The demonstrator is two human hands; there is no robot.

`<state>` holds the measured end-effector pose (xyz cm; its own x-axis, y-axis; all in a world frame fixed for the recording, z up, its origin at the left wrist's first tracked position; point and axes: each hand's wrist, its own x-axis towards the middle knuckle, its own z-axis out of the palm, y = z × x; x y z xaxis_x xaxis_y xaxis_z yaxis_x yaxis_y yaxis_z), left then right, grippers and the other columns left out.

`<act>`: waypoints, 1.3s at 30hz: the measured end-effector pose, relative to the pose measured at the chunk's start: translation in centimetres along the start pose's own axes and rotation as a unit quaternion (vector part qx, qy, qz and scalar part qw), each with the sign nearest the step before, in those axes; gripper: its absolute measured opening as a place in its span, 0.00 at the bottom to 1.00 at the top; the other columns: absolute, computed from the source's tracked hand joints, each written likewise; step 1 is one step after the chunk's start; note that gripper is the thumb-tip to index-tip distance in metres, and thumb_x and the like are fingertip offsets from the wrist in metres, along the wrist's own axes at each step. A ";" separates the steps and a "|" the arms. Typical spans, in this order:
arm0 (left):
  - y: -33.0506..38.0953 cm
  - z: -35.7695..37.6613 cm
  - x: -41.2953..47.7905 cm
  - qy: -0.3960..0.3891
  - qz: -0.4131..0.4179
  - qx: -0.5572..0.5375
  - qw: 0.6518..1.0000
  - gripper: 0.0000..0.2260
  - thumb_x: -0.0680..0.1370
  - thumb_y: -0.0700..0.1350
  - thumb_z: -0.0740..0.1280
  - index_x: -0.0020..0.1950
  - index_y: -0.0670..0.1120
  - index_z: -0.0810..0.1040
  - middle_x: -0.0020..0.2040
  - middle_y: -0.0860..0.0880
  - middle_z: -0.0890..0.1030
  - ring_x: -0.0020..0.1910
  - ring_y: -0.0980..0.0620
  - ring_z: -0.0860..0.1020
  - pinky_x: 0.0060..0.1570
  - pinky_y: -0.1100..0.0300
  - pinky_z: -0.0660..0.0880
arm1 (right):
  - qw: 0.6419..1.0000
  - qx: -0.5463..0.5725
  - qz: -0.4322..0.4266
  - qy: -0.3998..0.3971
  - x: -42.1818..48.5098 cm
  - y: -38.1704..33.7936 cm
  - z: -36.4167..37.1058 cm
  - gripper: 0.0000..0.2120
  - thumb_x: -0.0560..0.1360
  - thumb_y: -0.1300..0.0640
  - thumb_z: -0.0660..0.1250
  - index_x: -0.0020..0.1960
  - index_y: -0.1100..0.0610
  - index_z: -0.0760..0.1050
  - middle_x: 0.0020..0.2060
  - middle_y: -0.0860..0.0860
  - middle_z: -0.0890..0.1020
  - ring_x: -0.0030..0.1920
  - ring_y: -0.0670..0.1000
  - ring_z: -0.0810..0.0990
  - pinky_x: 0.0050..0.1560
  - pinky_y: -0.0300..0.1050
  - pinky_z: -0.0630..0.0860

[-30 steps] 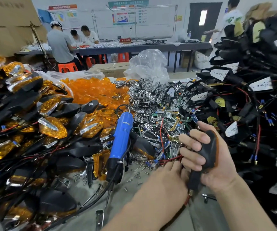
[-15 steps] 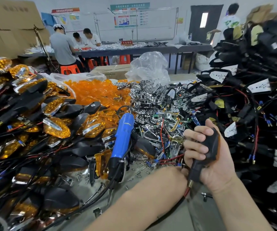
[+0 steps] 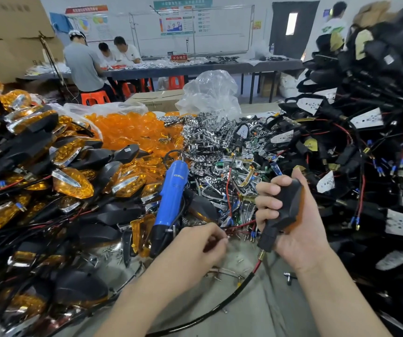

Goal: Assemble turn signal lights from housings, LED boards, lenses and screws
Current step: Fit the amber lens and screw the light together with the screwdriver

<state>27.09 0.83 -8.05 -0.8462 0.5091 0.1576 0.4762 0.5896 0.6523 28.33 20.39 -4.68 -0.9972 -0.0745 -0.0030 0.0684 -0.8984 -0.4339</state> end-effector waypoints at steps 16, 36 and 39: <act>-0.1 0.3 -0.6 0.025 0.069 0.105 0.992 0.12 0.84 0.49 0.60 0.63 0.52 0.79 0.51 0.57 0.73 0.45 0.53 0.77 0.47 0.57 0.74 | 0.981 -0.171 -0.013 0.085 1.0 1.6 0.3 0.26 0.81 0.37 0.59 0.33 0.52 0.76 0.31 0.50 0.75 0.27 0.50 0.74 0.25 0.43 0.73; 0.1 0.4 -0.7 0.016 0.033 0.107 0.994 0.13 0.85 0.49 0.57 0.64 0.52 0.78 0.56 0.56 0.74 0.50 0.53 0.78 0.51 0.54 0.74 | 0.973 -0.201 -0.048 0.098 1.1 2.6 0.3 0.22 0.80 0.47 0.56 0.30 0.53 0.73 0.25 0.51 0.70 0.23 0.51 0.68 0.25 0.42 0.71; 0.2 0.2 -0.6 0.016 0.027 0.102 0.994 0.13 0.85 0.49 0.58 0.65 0.52 0.78 0.56 0.55 0.74 0.51 0.53 0.77 0.52 0.55 0.73 | 0.973 -0.205 -0.046 0.094 1.1 2.6 0.3 0.22 0.80 0.47 0.56 0.30 0.53 0.73 0.25 0.51 0.70 0.23 0.51 0.68 0.25 0.42 0.71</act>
<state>27.78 0.77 -8.20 -0.8235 0.5253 0.2141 0.5573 0.6788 0.4781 27.39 17.84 -5.60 -0.9888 0.1145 -0.0955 -0.0013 -0.6468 -0.7626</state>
